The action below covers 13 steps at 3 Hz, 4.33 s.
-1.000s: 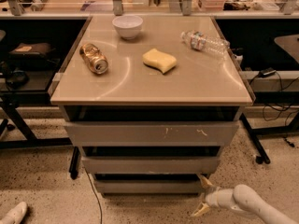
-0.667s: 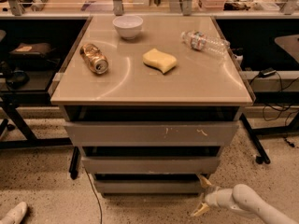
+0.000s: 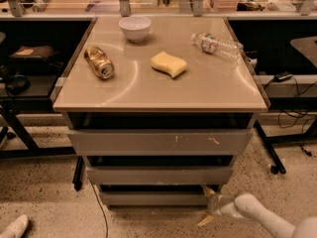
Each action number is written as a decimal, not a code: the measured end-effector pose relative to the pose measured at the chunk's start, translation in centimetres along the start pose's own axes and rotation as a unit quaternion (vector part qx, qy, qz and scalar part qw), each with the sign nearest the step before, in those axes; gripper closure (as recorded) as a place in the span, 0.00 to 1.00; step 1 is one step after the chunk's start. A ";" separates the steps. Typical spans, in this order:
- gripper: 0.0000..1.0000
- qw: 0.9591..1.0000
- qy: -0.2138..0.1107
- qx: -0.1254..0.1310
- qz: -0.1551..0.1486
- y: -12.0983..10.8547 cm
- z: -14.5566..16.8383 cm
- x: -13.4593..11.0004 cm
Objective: Open bottom drawer
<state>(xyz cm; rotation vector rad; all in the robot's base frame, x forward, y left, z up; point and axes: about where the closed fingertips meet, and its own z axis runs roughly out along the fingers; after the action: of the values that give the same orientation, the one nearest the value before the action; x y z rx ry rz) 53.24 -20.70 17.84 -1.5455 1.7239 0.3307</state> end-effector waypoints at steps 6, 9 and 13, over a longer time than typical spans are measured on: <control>0.89 1.000 0.019 -0.012 -0.018 -0.8 1.8 -0.5; 0.41 1.000 0.015 -0.021 -0.017 -0.2 1.6 -0.4; 1.00 0.998 0.007 -0.059 -0.008 5.9 -3.7 0.9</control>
Offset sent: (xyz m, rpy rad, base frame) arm 0.0274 0.0208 -0.0273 -0.0958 -0.0181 0.0499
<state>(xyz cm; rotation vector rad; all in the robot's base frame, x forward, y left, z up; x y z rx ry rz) 46.42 -22.41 17.87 -1.6481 1.7295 0.4210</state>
